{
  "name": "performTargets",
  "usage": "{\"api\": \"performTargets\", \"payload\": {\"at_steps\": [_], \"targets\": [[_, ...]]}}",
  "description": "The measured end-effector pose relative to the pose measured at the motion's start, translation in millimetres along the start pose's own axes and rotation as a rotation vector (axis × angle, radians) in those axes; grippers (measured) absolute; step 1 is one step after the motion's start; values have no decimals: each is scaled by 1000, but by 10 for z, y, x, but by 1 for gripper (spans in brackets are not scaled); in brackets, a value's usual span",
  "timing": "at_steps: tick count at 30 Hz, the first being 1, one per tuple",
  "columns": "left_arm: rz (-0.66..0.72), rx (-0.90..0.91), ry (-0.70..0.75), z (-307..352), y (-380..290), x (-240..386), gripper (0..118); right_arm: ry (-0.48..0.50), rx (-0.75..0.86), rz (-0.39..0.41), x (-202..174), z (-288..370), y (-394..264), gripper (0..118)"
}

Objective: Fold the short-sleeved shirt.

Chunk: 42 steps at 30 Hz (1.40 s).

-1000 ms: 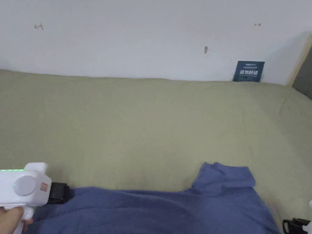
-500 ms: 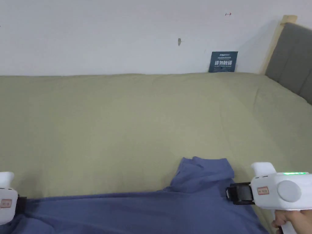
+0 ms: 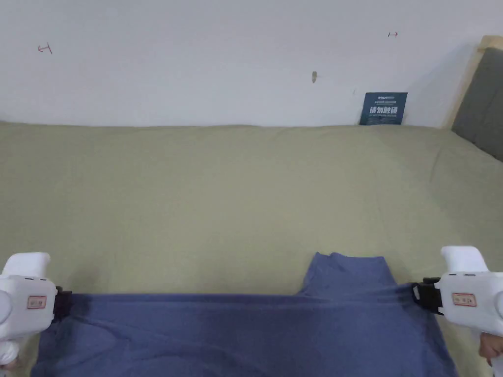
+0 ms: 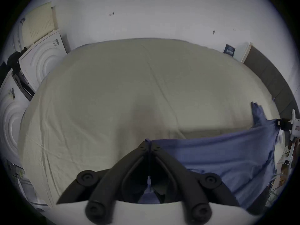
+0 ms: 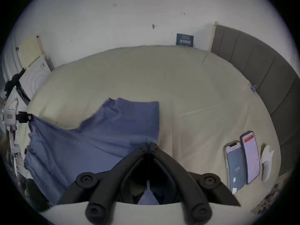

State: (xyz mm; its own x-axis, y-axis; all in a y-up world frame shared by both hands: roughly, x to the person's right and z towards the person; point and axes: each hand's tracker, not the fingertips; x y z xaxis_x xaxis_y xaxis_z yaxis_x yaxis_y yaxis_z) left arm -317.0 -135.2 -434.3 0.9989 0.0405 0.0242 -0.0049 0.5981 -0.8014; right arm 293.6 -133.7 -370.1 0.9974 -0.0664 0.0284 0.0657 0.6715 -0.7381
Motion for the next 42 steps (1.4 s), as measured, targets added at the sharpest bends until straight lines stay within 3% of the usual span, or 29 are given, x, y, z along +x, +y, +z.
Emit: {"api": "performTargets", "payload": {"at_steps": [6, 14, 27, 28, 29, 30, 31, 32, 33, 35, 38, 39, 40, 41, 42], "targets": [[-3, 82, -40, 769, -286, -158, 2, 28, 86, 13, -85, 883, -191, 0], [-36, 166, -67, 1474, -1082, -361, 1, 65, 139, 18, -150, 1672, -995, 0], [-3, 166, -85, 1434, -2248, -497, 2, 65, 65, -12, -105, 1664, -2066, 0], [-3, 162, -86, 1404, -2271, -506, 9, 64, 59, -28, -100, 1626, -2095, 0], [-2, 159, -74, 1390, -2280, -512, 28, 59, 57, -37, -97, 1598, -2115, 1], [9, 155, -71, 1396, -2275, -501, 77, 47, 56, -41, -112, 1592, -2114, 25], [27, 150, -62, 1410, -2273, -509, 106, 37, 51, -46, -91, 1563, -2138, 65], [51, 166, -68, 1465, -2266, -518, 111, 37, 39, -47, -93, 1553, -2127, 108], [64, 174, -67, 1519, -2242, -508, 111, 27, 148, -67, -98, 1648, -2108, 114], [75, 174, -43, 1607, -2196, -446, 111, 36, 93, -71, -244, 1754, -2058, 111], [81, 189, -24, 1713, -2147, -355, 108, 20, 141, -50, -405, 1867, -1986, 111], [82, 196, -13, 1752, -2133, -305, 95, 24, 155, -49, -392, 1801, -1980, 108], [77, 205, -6, 1790, -2126, -257, 68, 17, 177, -52, -449, 1839, -1964, 93], [67, 214, -1, 1823, -2117, -211, 26, 0, 207, -47, -507, 1887, -1944, 57], [69, 213, 0, 1726, -2113, -289, 0, -15, 240, -35, -571, 1925, -1928, 0]]}}
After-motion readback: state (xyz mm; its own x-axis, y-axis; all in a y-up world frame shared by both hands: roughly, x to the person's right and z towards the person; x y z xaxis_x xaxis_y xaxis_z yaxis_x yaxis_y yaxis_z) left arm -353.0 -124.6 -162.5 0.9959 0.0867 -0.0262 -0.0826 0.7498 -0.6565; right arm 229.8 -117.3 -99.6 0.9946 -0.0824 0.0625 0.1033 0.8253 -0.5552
